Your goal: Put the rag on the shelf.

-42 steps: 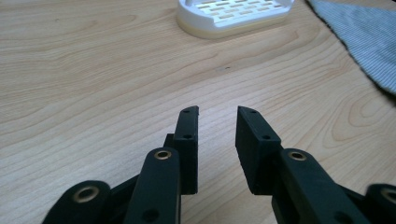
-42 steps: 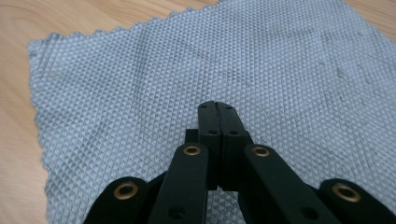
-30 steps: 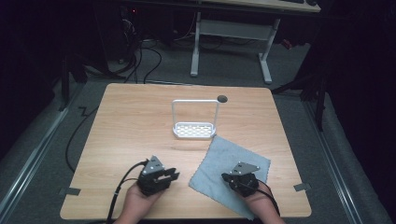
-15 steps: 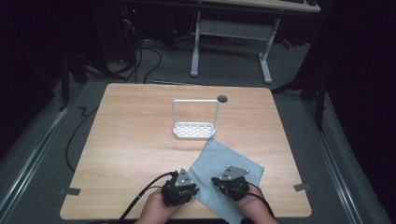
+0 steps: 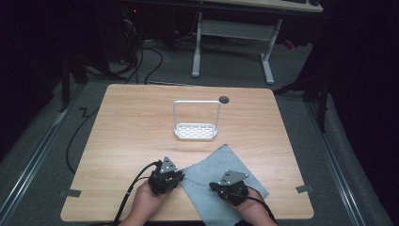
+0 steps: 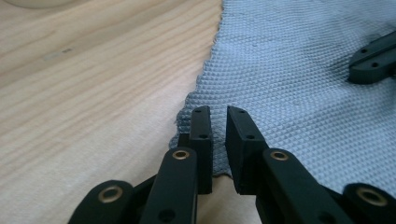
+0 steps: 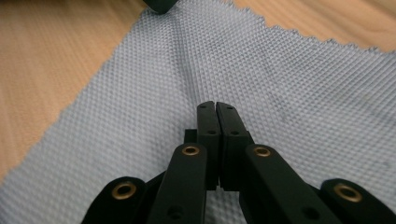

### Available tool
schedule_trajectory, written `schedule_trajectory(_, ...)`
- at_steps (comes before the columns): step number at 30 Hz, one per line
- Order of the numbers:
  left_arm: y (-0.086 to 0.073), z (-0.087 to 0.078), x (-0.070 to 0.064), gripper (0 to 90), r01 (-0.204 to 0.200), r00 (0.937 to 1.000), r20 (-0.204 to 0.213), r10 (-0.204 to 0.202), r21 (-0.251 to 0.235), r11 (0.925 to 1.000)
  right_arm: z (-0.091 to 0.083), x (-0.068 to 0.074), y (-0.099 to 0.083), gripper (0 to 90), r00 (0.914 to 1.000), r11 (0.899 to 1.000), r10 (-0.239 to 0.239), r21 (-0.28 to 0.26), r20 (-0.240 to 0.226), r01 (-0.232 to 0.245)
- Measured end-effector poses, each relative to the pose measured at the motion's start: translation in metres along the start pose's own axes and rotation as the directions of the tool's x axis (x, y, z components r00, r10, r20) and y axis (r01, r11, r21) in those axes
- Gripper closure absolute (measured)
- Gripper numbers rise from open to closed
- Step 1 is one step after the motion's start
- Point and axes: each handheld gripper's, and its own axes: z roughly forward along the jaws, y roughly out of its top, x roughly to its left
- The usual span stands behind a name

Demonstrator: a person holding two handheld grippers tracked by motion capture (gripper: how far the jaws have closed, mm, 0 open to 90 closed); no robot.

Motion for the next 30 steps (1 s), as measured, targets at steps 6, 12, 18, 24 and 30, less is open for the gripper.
schedule_trajectory(6, 0.003, 0.001, 0.015, 81.5, 0.008, 0.9984, -0.056, -0.008, -0.009, 0.9999, -0.004, -0.037, 0.003, 88.2, 0.9902, 0.997, 0.07, -0.031, 0.121, -0.067)
schedule_trajectory(12, 0.002, 0.0, 0.026, 81.5, 0.044, 0.9978, -0.05, -0.045, -0.016, 0.9989, 0.006, -0.075, 0.017, 88.4, 0.9694, 0.992, 0.126, -0.028, 0.211, -0.122)
schedule_trajectory(18, 0.001, -0.002, 0.039, 82.0, 0.077, 0.9944, -0.069, -0.079, -0.03, 0.9966, 0.027, -0.091, 0.024, 88.3, 0.9671, 0.987, 0.154, 0.023, 0.203, -0.162)
schedule_trajectory(24, 0.006, 0.001, 0.053, 82.6, 0.083, 0.9931, -0.081, -0.085, -0.034, 0.996, 0.011, -0.067, 0.007, 88.3, 0.9784, 0.987, 0.159, 0.003, 0.132, -0.161)
schedule_trajectory(30, 0.008, 0.004, 0.06, 82.4, 0.104, 0.9911, -0.078, -0.108, -0.048, 0.9934, 0.001, -0.041, -0.003, 87.8, 0.9858, 0.992, 0.129, -0.008, 0.107, -0.129)
